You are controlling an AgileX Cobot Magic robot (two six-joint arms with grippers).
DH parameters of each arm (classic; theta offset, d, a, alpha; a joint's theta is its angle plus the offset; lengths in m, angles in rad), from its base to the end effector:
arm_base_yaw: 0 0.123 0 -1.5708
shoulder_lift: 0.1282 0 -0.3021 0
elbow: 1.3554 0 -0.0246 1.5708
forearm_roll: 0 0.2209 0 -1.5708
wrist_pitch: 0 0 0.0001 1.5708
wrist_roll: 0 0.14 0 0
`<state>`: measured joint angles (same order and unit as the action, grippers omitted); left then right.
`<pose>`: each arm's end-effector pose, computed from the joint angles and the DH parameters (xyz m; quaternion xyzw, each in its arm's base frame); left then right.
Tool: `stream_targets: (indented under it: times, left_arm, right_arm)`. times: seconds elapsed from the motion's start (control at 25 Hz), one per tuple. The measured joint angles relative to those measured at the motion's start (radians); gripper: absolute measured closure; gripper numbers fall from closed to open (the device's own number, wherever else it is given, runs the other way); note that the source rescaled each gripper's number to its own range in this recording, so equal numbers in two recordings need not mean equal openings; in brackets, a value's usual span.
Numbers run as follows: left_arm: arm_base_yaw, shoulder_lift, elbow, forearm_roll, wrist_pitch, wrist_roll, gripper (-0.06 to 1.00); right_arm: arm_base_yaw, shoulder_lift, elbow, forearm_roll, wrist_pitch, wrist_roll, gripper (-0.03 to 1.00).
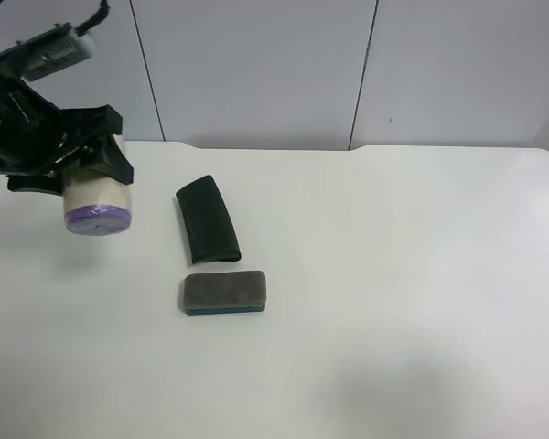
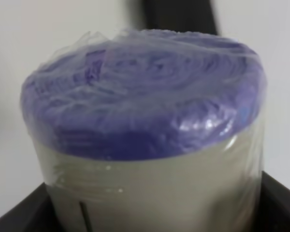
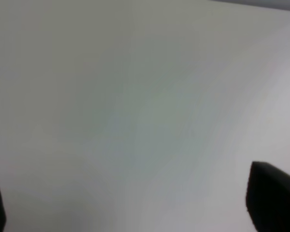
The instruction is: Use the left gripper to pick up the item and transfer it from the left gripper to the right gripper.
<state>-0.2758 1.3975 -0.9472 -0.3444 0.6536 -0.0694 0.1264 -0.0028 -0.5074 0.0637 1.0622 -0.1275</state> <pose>0.2587 -0.1031 0.2549 -0.0042 0.9531 -0.1817 0.2419 -0.0069 0.0070 0.2427 -0.1091 0.8435 0.0315 0.5250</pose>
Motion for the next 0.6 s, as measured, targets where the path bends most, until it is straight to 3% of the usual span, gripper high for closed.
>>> stream_targets:
  times: [0.28, 0.6]
  left_arm:
    - [-0.21, -0.011, 0.0, -0.074, 0.006, 0.206, 0.94]
    - [-0.332, -0.01, 0.0, -0.085, 0.017, 0.392, 0.94]
  right_arm:
    - [0.0, 0.0, 0.0, 0.0, 0.0, 0.0, -0.03]
    - [0.0, 0.0, 0.0, 0.0, 0.0, 0.0, -0.03]
